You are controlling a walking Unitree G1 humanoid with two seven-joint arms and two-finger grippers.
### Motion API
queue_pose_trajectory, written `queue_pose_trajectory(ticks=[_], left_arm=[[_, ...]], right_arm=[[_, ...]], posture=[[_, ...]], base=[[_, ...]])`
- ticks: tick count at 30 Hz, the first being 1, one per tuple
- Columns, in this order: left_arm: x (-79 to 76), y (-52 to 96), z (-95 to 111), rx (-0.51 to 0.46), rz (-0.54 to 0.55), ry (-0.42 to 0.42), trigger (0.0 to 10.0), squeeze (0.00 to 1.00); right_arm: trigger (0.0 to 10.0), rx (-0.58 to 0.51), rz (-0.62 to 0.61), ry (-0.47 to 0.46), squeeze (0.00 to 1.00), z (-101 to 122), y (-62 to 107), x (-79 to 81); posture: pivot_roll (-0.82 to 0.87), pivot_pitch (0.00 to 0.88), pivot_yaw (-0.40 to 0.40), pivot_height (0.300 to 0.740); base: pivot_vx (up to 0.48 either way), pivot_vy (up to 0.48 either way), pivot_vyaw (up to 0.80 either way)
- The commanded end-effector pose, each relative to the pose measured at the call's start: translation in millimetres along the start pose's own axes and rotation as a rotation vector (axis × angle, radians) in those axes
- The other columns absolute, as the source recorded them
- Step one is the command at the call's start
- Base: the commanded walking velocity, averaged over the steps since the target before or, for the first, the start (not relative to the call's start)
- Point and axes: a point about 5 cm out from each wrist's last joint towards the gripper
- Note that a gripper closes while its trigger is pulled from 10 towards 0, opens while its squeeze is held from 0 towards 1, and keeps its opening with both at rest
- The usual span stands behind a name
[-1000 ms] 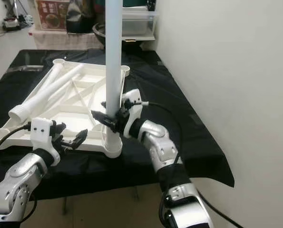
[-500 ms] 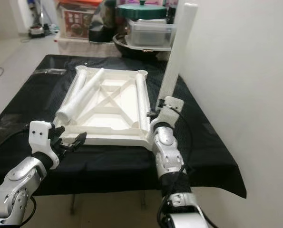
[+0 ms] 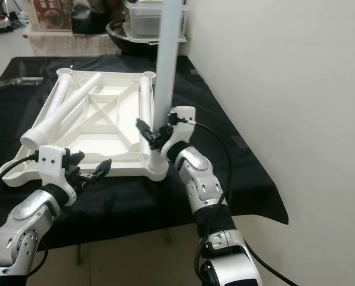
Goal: Building children table
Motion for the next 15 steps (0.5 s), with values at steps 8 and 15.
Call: queue_pose_trajectory(ticks=[8,15], left_arm=[[-2.0,3.2,0.0,0.001,0.002,-0.008,10.0,0.00],[-2.2,5.3,0.5,0.000,0.001,0.000,10.0,0.00]], right_arm=[[0.0,0.185,-0.268,-0.019,0.00,-30.2,-11.8,-9.6],[0.0,0.552,-1.055,-0.085,0.00,-74.1,57.8,-46.3]], posture=[[0.08,0.000,-0.117,0.740],[0.08,0.000,-0.114,0.740]], base=[[0.000,0.000,0.00],[0.000,0.000,0.00]])
Point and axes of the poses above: a point about 5 cm out from each wrist's last joint towards the gripper, its own y axis pointing back from the gripper into the wrist, its own z axis along the axis of the wrist's last joint, x = y × z, and after that the axes turned 13 degrees about y, right-handed
